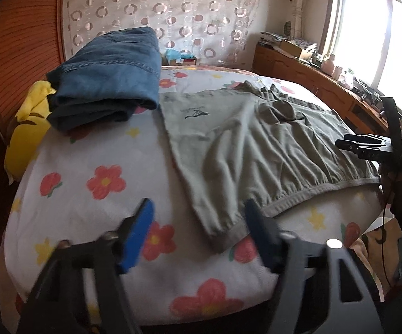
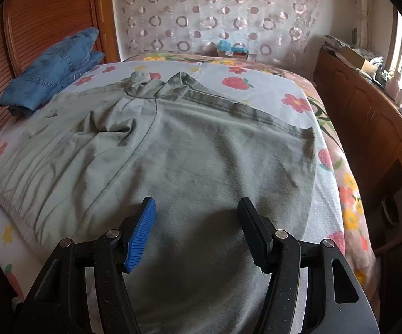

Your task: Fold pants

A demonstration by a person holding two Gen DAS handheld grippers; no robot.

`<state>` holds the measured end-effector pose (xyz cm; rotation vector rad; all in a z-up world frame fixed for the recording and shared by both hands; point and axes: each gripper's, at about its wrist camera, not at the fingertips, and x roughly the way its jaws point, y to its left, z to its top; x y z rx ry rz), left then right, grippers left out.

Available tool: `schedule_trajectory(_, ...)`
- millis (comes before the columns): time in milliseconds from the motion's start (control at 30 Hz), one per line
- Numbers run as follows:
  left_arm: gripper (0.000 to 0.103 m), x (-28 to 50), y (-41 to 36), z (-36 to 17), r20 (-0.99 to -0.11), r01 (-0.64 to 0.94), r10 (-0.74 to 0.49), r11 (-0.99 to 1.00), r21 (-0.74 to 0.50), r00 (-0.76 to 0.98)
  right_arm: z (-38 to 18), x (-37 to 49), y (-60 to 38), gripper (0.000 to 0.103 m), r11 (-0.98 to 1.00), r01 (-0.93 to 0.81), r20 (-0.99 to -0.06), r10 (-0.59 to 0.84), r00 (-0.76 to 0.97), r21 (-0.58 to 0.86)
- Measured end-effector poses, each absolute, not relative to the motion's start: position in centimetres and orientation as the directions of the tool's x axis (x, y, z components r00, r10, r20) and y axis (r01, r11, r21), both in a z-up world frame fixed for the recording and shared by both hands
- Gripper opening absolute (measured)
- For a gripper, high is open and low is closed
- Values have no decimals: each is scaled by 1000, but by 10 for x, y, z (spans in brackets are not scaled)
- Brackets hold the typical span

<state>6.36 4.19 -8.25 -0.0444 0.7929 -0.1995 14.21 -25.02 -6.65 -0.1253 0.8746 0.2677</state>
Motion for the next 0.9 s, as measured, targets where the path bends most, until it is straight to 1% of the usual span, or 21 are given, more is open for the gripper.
schedule_trajectory(67, 54, 62, 44, -83, -708, 157, -194, 981, -118, 679, -66, 142, -250, 63, 961, -278, -771, 176, 612, -1)
schedule_trajectory(200, 53, 61, 41, -87, -725, 164, -188, 981, -104, 662, -67, 143, -251, 63, 961, -278, -771, 176, 611, -1)
schedule_trajectory(233, 51, 61, 39, -89, -732, 167, -185, 981, -98, 656, -67, 143, -251, 63, 961, -278, -771, 176, 611, 0)
schedule_trajectory(300, 44, 62, 36, -92, -741, 175, -189, 980, -98, 645, -67, 143, -251, 63, 961, -278, -771, 176, 612, -1)
schedule_trajectory(367, 29, 62, 34, -95, -749, 177, -187, 980, -94, 636, -66, 143, -251, 63, 961, -278, -771, 176, 611, -1)
schedule_trajectory(433, 24, 63, 32, -96, -753, 183, -189, 979, -92, 630, -67, 143, -251, 63, 961, -278, -771, 176, 611, -1)
schedule_trajectory(600, 23, 66, 28, -95, -761, 193, -192, 977, -89, 619, -67, 143, -251, 63, 961, -278, -772, 177, 611, 0)
schedule_trajectory(633, 16, 66, 28, -94, -761, 199, -196, 976, -90, 619, -67, 143, -251, 63, 961, -278, -771, 176, 611, 0)
schedule_trajectory(667, 4, 67, 27, -93, -759, 200, -200, 975, -93, 620, -67, 143, -251, 63, 961, -278, -771, 177, 611, 0)
schedule_trajectory(767, 0, 65, 19, -84, -745, 219, -196, 973, -69, 637, -67, 143, -251, 63, 961, -278, -772, 177, 611, 0)
schedule_trajectory(900, 0, 66, 11, -62, -708, 246, -230, 966, -81, 668, -66, 143, -251, 63, 961, -278, -771, 177, 611, 1)
